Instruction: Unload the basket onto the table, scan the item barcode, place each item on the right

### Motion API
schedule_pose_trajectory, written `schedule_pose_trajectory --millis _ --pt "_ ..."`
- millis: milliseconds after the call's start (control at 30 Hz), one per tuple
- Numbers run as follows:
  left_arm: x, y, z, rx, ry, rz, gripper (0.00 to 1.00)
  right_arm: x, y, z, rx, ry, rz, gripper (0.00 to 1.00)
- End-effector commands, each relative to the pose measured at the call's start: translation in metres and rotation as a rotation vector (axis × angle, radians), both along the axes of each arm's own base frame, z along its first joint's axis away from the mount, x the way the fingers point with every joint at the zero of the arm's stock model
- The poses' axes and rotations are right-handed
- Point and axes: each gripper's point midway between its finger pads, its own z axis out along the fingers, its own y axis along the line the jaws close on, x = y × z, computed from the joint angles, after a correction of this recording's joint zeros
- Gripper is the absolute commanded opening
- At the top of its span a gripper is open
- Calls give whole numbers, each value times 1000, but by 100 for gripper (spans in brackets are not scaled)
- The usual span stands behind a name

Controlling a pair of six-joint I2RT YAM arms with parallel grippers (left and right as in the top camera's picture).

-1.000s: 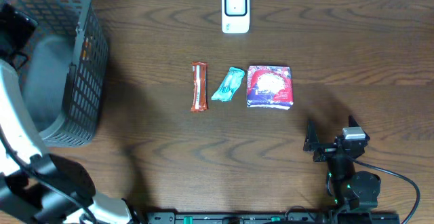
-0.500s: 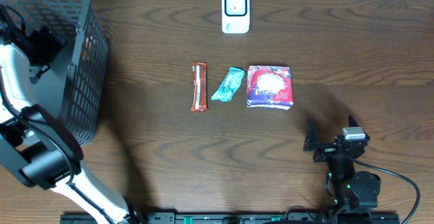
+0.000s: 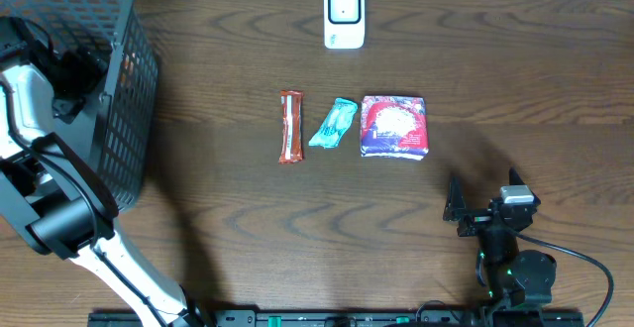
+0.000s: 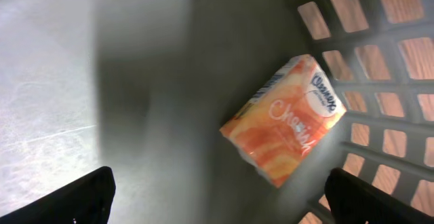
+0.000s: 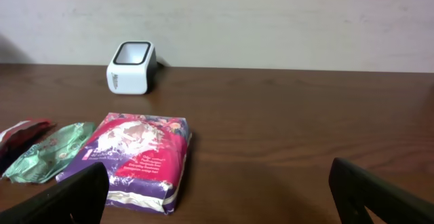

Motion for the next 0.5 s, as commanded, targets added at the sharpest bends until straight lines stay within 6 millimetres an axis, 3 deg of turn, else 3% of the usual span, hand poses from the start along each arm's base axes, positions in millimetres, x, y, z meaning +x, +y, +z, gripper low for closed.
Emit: schedule_pose_trajectory --millis 0,267,467 --pt "5 -12 -10 -25 4 -37 99 0 1 0 -11 -1 5 99" --pt "28 -23 -7 16 -64 -68 99 0 1 0 -11 -1 5 99" --pt "27 -18 -12 83 -17 10 100 0 1 0 -11 -1 5 99"
